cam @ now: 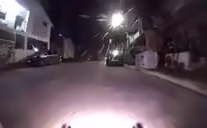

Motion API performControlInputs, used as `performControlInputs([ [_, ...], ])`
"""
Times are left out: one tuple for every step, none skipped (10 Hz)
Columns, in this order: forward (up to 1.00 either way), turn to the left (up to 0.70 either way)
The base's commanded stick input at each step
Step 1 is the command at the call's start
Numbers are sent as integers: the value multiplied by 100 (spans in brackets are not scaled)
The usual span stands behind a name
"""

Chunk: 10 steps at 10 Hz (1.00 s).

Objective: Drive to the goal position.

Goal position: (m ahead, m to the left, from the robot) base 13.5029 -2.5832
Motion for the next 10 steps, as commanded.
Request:
performControlInputs([
  [60, 0],
  [60, 0],
  [60, 0],
  [60, 0],
  [60, 0],
  [60, 0],
  [60, 0],
  [60, 0],
  [60, 0],
  [60, 0],
])
